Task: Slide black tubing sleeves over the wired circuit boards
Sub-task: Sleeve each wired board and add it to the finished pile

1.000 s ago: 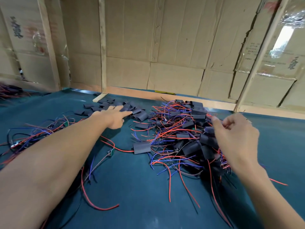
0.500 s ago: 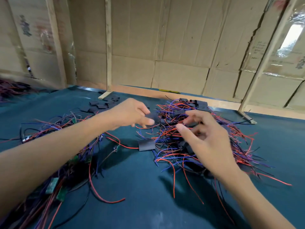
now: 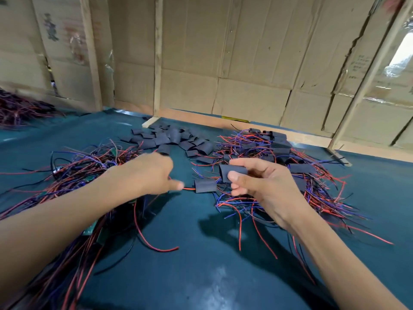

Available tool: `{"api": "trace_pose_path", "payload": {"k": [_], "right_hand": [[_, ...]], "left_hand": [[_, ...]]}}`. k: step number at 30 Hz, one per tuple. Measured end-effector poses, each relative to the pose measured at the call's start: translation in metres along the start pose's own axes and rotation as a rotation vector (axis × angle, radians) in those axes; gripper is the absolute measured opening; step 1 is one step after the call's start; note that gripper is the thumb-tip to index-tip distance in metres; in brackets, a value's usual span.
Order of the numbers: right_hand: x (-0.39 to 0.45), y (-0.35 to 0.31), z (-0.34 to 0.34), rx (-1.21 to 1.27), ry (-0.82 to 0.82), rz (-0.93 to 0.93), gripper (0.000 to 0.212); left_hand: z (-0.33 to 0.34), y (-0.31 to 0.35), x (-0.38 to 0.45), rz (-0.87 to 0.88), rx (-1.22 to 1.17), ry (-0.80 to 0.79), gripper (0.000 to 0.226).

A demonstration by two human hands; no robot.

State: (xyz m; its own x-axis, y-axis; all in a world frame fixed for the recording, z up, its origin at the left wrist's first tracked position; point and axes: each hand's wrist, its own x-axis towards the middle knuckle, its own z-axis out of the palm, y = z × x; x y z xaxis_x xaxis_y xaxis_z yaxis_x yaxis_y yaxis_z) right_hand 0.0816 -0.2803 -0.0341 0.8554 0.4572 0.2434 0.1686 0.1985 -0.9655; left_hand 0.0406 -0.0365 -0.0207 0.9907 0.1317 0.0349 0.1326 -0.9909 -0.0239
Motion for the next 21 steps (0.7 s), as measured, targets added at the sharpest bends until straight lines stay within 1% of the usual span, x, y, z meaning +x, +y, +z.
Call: {"api": "trace_pose_path", "payload": {"k": [2, 5, 6, 9, 11, 13, 16, 18, 21], "right_hand": [[0.001, 0.002, -0.002, -0.001, 0.041, 0.06, 0.043], [0.002, 0.005, -0.006, -0.012, 0.05, 0.097, 0.047], [0.002, 0.005, -0.007, -0.01, 0.052, 0.092, 0.048], [0.004, 0.002, -0.009, 0.051, 0.07, 0.045, 0.047], [0.005, 0.0, -0.01, 0.136, 0.083, 0.002, 0.045], [0.005, -0.002, -0.01, 0.191, 0.111, -0.032, 0.044], [0.003, -0.004, -0.01, 0.212, 0.141, -0.061, 0.042], [0.002, -0.005, -0.009, 0.226, 0.14, -0.071, 0.041], [0.001, -0.006, -0.007, 0.25, 0.129, -0.081, 0.041]], "left_hand": [[0.007, -0.007, 0.006, -0.039, -0.06, -0.128, 0.049], [0.005, -0.007, 0.01, -0.037, -0.229, -0.167, 0.037], [0.001, -0.006, 0.009, -0.036, -0.34, -0.19, 0.033], [-0.024, -0.003, 0.006, -0.056, -0.938, -0.305, 0.018], [-0.045, 0.001, 0.005, 0.063, -1.251, -0.35, 0.02], [-0.064, 0.012, 0.006, 0.193, -1.546, -0.324, 0.016], [-0.076, 0.031, 0.012, 0.216, -1.866, -0.272, 0.006], [-0.07, 0.047, 0.018, 0.148, -2.063, -0.259, 0.01], [-0.047, 0.068, 0.028, -0.029, -2.358, -0.204, 0.018]]}}
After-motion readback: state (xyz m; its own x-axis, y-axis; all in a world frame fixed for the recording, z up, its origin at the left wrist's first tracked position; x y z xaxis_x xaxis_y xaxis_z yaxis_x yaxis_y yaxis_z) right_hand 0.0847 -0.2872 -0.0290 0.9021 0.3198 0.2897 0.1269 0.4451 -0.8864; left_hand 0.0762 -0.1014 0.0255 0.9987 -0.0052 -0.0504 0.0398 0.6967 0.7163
